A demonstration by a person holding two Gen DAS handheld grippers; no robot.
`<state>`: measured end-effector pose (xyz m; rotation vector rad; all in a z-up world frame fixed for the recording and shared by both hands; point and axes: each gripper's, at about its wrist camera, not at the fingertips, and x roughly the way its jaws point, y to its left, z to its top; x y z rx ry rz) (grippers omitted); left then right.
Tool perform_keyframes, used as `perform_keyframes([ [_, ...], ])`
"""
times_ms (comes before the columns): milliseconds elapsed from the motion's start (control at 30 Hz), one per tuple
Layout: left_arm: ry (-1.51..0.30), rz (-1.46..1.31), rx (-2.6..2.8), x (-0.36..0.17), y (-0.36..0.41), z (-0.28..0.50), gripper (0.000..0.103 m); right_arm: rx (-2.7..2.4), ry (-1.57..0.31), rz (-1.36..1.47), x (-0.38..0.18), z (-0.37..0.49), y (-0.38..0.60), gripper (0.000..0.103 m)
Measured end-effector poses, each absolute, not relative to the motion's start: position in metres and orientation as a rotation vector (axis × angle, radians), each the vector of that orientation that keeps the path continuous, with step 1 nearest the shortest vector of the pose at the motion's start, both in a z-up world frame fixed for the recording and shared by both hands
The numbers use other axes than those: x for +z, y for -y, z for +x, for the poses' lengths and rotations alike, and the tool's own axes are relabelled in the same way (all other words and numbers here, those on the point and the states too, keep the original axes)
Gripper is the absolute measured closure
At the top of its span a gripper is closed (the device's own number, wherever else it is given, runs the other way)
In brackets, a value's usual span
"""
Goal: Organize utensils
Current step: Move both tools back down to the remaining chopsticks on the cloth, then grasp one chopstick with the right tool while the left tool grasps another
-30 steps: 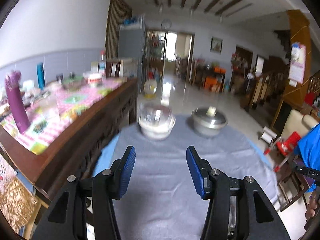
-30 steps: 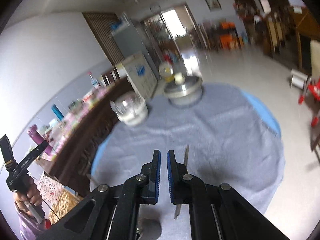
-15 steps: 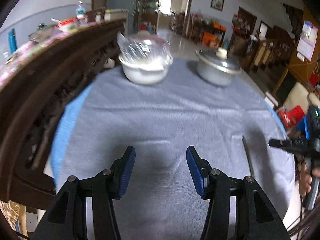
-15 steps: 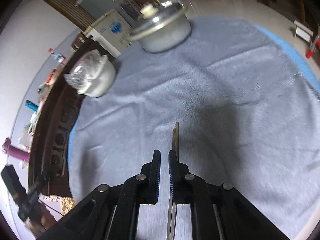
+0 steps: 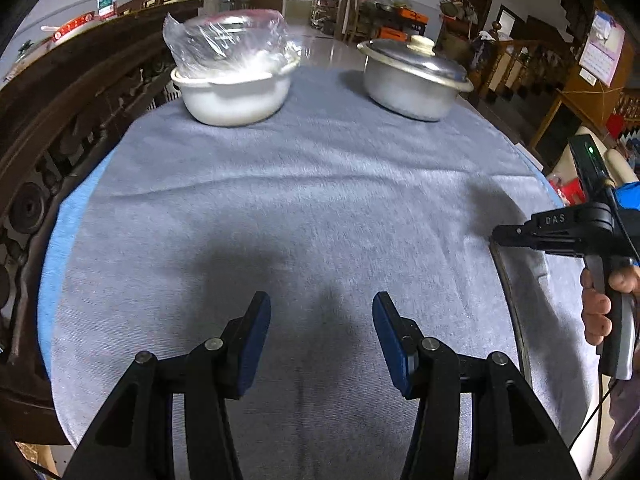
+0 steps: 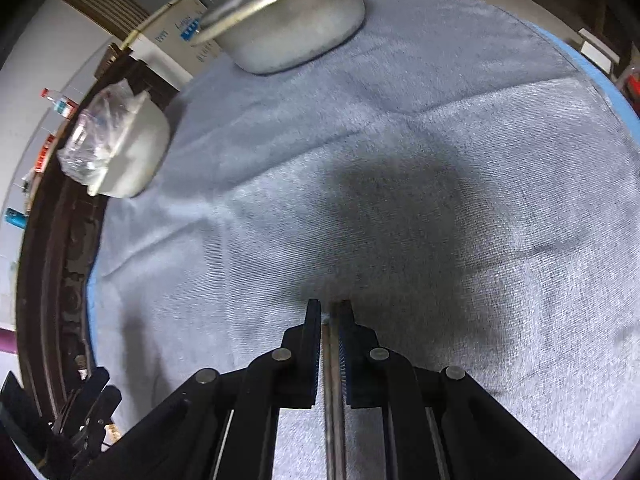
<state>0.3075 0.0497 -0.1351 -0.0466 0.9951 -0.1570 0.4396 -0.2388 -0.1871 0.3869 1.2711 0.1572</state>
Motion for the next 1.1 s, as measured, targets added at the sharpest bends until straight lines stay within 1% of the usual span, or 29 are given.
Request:
perform_keyframes([
  [333,-1.018,-0.054,-0.195,-0.146,-0.039,0.304,0.049,0.113,-1.270,0.267,-0.186,0.443,0.225,0.092],
  [400,-1.016,-0.042,-0.207,-0.146,-0.033,0.304,0.049,0.108,-1.267,0.251,-0.186,0.442,0.225,0.095],
  [467,-1.015,-0.030,-0.228,-0.147,-0.026,0.306,0.049,0.116,-1.260,0.248,-0.186,0.440,0.227,0.096],
  [700,-1.007,0.024,-0.317,-0.150,0.005,0.321,0.049,0.091,-1.258,0.255,-0.186,0.427,0.259,0.096],
  [733,-1.006,0.034,-0.343,-0.150,0.014,0.325,0.049,0.094,-1.261,0.254,-0.186,0.424,0.264,0.095],
  [867,-0.997,0.091,-0.431,-0.151,0.045,0.339,0.049,0.142,-1.252,0.380,-0.183,0.411,0.291,0.094],
  [967,-0.997,0.127,-0.507,-0.152,0.070,0.348,0.049,0.140,-1.230,0.400,-0.180,0.401,0.307,0.090],
  [1100,-1.020,0.167,-0.603,-0.160,0.103,0.355,0.049,0.160,-1.214,0.448,-0.181,0.392,0.320,0.090],
])
